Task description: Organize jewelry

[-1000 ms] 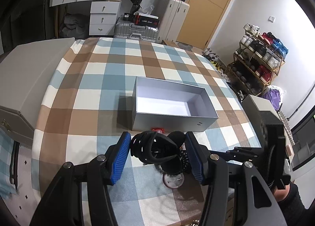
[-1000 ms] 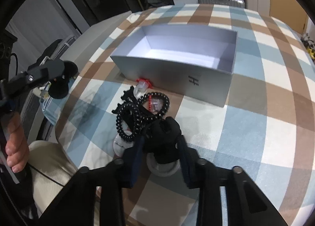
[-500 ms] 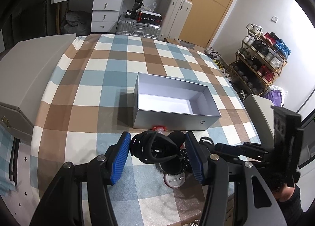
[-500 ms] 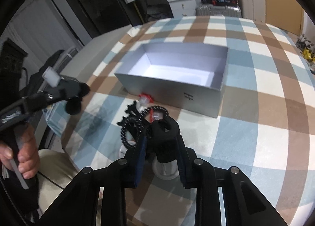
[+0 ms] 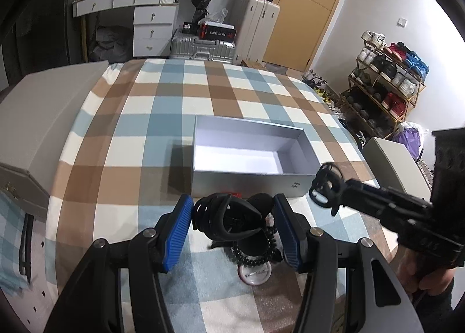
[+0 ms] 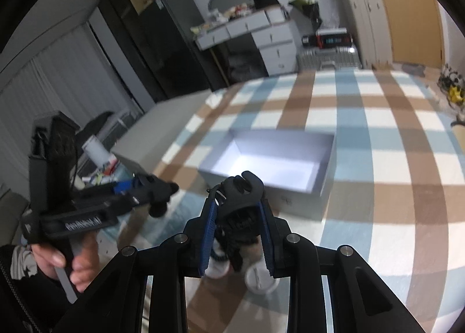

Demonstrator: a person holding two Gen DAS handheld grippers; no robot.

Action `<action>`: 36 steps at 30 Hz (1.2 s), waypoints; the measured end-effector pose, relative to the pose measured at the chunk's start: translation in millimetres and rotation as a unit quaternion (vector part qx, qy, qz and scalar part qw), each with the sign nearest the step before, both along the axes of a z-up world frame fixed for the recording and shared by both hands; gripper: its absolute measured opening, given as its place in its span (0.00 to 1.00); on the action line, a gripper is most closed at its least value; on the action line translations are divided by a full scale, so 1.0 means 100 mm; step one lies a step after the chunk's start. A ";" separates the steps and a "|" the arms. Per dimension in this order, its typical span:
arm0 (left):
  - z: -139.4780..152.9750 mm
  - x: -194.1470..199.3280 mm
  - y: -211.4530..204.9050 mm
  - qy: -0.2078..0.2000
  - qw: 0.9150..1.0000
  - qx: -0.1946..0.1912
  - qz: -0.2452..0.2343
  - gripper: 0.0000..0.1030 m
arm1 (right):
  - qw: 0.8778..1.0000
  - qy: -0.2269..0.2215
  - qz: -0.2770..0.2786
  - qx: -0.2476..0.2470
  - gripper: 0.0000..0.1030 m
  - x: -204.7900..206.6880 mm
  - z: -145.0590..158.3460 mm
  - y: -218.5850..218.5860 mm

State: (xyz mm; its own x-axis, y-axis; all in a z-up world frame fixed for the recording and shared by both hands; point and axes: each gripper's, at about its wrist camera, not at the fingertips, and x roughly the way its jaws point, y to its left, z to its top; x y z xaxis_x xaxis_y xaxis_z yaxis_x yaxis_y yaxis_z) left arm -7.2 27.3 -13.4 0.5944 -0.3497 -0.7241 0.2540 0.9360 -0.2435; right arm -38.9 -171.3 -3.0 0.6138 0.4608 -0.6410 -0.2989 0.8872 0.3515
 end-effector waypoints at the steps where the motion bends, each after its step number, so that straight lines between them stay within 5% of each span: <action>1: 0.03 0.01 -0.03 -0.006 1.000 0.004 -0.003 0.50 | 1.000 -0.008 0.000 0.004 0.27 0.00 0.04 0.00; 12: 0.27 0.37 -0.23 -0.041 0.999 0.014 -0.003 0.50 | 0.996 -0.079 -0.032 0.003 0.27 0.22 0.50 -0.09; 17: 0.30 0.64 -0.39 -0.059 0.998 0.035 -0.008 0.50 | 0.996 -0.076 -0.045 -0.014 0.27 0.56 0.57 -0.10; 29: -0.09 1.01 -0.34 0.008 0.998 -0.030 -0.056 0.50 | 0.999 0.015 -0.046 -0.018 0.27 1.08 -0.11 -0.15; 36: -0.26 1.01 -0.41 0.029 0.998 -0.013 -0.055 0.50 | 0.998 0.044 -0.036 -0.039 0.27 1.16 -0.35 -0.01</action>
